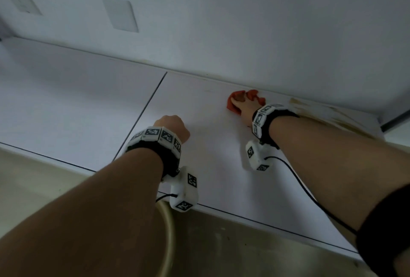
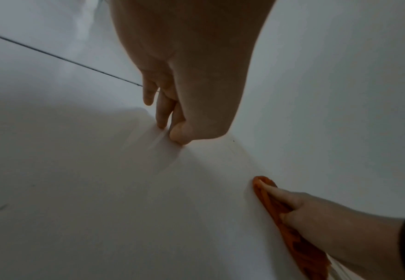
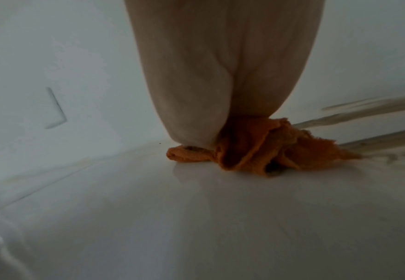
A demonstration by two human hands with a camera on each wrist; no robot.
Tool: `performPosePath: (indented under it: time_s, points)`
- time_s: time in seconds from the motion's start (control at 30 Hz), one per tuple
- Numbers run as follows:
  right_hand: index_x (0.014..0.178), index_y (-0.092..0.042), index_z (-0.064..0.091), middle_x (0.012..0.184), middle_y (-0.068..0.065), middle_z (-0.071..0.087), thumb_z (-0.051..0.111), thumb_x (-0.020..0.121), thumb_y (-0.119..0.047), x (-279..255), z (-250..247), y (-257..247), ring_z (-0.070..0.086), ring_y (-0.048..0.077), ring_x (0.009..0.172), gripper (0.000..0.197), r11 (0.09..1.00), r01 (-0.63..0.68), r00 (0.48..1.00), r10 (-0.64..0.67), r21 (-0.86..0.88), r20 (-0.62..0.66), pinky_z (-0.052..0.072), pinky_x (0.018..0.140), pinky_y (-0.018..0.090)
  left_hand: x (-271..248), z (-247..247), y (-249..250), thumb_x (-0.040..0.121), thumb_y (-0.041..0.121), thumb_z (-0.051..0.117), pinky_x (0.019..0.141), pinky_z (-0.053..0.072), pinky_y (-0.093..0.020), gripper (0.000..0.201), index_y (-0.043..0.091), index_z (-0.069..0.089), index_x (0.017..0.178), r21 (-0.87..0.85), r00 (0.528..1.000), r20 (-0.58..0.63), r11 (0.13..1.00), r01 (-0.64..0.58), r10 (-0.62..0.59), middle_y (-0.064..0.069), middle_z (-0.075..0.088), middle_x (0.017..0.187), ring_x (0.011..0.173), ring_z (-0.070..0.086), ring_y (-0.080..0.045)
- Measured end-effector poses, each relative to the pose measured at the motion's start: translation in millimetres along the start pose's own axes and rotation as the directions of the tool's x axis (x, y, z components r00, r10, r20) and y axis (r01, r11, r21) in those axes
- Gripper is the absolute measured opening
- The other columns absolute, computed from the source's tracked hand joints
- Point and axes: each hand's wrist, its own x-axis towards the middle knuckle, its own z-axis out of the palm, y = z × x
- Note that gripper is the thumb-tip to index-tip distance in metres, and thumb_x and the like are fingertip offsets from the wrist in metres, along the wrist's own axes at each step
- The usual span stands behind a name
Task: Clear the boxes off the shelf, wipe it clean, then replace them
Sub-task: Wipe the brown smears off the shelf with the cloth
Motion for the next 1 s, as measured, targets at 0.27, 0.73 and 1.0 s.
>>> performPosePath:
  time_s: [0.27,0.73,1.0]
  points:
    - [0.151,-0.024,0.000,0.157,0.012,-0.013,0.031,0.099,-0.029,-39.3,24.9,-28.4,-0.009,0.039,0.144,0.061,0.997,0.069,0.981,-0.061,-0.039,0.182,-0.001,0.116,0.045,-11.7,-3.1,-4.3,0.091,0.019,0.042,0.083,0.042,-0.028,0.035,0.011,0.060,0.120,0.117,0.992,0.088,0.988,-0.096,0.086,-0.010,0.058,0.124,0.113,0.056,-0.027]
    - [0.131,-0.036,0.034,0.135,-0.001,0.034,0.020,0.081,-0.072,43.0,16.8,-73.5,0.023,0.021,0.133,0.063,0.986,0.104,0.992,-0.093,-0.133,0.088,0.025,0.107,0.033,5.6,-0.8,-7.7,0.088,0.025,0.047,0.083,0.047,-0.029,0.032,0.011,0.065,0.111,0.096,0.997,-0.025,0.993,-0.073,0.075,-0.010,0.064,0.115,0.105,0.061,-0.028]
    - [0.152,-0.019,0.006,0.158,0.013,-0.002,0.027,0.099,-0.040,62.7,-5.2,-81.3,0.000,0.035,0.145,0.060,0.999,0.034,0.998,-0.034,-0.004,0.058,0.003,0.117,0.047,12.7,2.1,-8.0,0.088,0.022,0.046,0.074,0.046,-0.029,0.025,0.007,0.065,0.093,0.060,0.995,-0.091,0.997,-0.040,0.046,-0.013,0.066,0.102,0.094,0.063,-0.030]
